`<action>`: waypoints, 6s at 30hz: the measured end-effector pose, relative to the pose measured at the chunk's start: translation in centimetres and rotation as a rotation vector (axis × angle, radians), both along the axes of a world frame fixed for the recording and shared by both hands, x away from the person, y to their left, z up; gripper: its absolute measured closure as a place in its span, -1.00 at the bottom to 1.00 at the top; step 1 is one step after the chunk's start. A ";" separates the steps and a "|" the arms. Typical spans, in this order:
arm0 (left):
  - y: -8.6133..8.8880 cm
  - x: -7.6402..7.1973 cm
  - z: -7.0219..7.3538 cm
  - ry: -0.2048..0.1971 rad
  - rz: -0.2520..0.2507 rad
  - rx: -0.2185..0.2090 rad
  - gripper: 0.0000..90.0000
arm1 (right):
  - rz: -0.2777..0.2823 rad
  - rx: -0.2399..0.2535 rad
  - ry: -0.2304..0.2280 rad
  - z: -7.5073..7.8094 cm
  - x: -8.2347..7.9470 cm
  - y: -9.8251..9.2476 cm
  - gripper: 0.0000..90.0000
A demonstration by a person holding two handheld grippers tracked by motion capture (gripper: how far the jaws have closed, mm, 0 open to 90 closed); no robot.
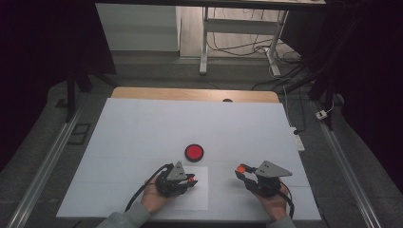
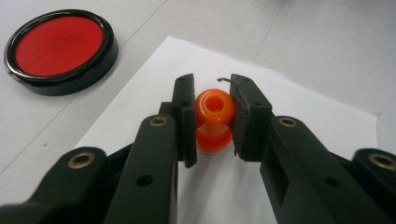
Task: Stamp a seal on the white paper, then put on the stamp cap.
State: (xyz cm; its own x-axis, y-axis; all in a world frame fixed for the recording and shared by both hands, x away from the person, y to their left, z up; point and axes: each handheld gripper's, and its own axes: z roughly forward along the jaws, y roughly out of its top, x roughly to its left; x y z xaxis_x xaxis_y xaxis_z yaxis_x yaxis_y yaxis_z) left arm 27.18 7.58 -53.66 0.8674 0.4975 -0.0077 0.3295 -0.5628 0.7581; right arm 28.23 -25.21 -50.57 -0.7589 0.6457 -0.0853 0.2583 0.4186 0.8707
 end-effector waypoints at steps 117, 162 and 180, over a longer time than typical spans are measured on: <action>5.4 0.8 7.4 0.007 0.045 -0.305 0.60 | 0.107 0.032 0.030 -0.2 -0.5 3.6 0.42; 4.9 0.9 6.9 0.023 0.038 -0.294 0.60 | 0.217 0.007 0.055 -1.2 -1.0 8.8 0.42; 4.6 0.9 6.8 0.025 0.034 -0.293 0.60 | 0.277 -0.007 0.065 -1.9 -1.4 11.6 0.42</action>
State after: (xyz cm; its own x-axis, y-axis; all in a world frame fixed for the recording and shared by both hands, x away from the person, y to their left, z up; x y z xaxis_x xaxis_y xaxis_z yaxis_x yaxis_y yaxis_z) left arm 28.03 12.18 -46.84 0.8482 0.4996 -0.1762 0.3647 -0.3096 0.8781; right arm 26.78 -13.64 -52.49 -0.9104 0.4123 -0.0340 0.1886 0.4869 0.8529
